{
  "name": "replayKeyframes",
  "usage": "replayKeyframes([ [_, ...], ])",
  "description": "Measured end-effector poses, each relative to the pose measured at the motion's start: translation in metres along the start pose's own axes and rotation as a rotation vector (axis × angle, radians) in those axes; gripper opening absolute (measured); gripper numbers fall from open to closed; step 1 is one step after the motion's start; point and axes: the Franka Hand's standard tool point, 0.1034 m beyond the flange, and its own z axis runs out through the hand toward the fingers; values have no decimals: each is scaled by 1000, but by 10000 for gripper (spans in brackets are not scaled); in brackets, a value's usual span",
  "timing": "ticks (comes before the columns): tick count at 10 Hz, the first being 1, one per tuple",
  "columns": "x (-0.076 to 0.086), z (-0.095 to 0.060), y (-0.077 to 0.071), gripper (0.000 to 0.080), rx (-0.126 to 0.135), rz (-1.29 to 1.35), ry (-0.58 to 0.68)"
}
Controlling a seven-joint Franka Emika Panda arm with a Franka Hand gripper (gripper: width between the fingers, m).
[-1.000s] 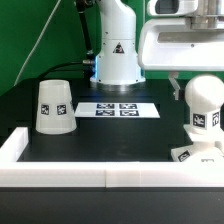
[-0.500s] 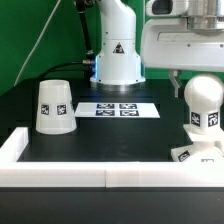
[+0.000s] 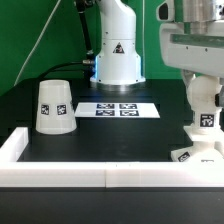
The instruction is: Assemble lamp
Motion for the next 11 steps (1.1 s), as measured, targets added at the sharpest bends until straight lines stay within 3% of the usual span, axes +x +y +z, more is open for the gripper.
replayKeyframes([
  [6, -2, 1, -3, 580, 22, 440, -75],
  [10, -3, 0, -5, 580, 28, 523, -85],
  [11, -3, 0, -5, 678, 29, 470, -84],
])
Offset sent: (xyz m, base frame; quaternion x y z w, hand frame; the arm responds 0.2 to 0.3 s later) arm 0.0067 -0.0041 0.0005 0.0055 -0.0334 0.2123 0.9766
